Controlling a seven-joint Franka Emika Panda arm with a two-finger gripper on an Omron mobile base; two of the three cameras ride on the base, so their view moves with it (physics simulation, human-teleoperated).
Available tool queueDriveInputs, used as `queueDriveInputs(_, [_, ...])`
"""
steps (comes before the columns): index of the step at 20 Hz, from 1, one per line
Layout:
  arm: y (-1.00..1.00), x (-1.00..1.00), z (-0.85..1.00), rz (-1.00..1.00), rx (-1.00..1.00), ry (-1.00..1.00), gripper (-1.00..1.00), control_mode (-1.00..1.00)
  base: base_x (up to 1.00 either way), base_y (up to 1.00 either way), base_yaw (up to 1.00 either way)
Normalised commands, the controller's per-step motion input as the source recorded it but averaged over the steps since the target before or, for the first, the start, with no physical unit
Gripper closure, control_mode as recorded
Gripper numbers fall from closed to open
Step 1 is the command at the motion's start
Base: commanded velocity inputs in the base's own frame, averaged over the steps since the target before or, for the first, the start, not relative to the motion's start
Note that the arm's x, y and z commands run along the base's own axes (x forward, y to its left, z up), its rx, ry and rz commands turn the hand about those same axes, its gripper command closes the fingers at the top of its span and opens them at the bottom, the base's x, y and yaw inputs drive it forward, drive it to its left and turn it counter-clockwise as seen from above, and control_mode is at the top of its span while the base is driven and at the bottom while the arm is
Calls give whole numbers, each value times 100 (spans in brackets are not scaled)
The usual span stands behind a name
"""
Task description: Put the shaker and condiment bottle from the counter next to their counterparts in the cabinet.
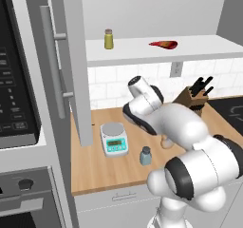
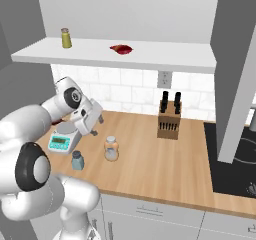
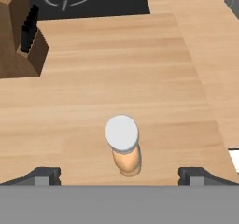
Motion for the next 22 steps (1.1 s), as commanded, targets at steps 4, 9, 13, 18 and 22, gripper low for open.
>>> queueDriveInputs(4, [0, 43, -27, 0, -1, 0, -100, -100, 0, 0, 0])
queueDriveInputs(9, [0, 9, -14, 0, 0, 0, -100, -100, 0, 0, 0])
queueDriveInputs(13, [-2, 0, -7, 0, 0, 0, -100, -100, 0, 0, 0])
queueDriveInputs(18, [-6, -2, -3, 0, 0, 0, -100, -100, 0, 0, 0])
queueDriveInputs(22, [-9, -8, 0, 0, 0, 0, -100, -100, 0, 0, 0])
